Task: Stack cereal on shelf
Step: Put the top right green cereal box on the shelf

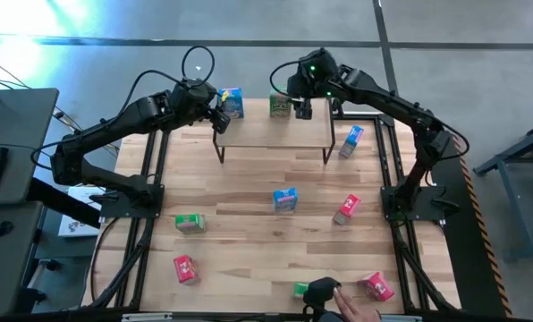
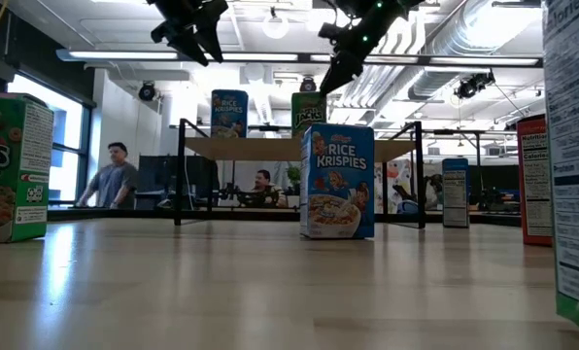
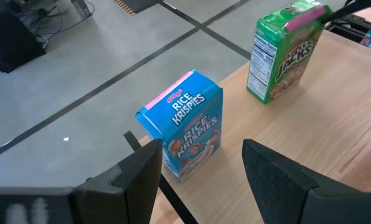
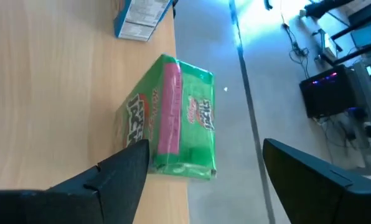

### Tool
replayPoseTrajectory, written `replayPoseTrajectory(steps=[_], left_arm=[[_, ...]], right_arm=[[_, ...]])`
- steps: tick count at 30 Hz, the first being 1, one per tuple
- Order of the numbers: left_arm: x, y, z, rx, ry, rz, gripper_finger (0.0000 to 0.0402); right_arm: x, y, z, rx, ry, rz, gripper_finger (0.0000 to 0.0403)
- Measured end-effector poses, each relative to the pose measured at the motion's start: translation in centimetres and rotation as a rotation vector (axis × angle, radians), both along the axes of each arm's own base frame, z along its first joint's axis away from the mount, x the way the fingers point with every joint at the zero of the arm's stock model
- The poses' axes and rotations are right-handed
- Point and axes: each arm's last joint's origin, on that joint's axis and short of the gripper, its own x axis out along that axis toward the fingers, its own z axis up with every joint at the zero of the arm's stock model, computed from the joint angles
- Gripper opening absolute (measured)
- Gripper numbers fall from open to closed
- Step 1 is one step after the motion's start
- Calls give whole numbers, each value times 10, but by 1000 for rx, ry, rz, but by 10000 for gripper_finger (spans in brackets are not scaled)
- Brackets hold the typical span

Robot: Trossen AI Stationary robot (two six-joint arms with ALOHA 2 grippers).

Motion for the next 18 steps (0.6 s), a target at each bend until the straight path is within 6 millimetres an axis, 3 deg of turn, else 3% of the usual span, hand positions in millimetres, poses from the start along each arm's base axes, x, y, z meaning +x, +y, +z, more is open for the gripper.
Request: replayPoseTrajectory(steps=[18], left_arm=[[0, 0, 0, 0, 0, 0, 214]], right_arm=[[-26, 16, 10, 124, 53, -135, 307]])
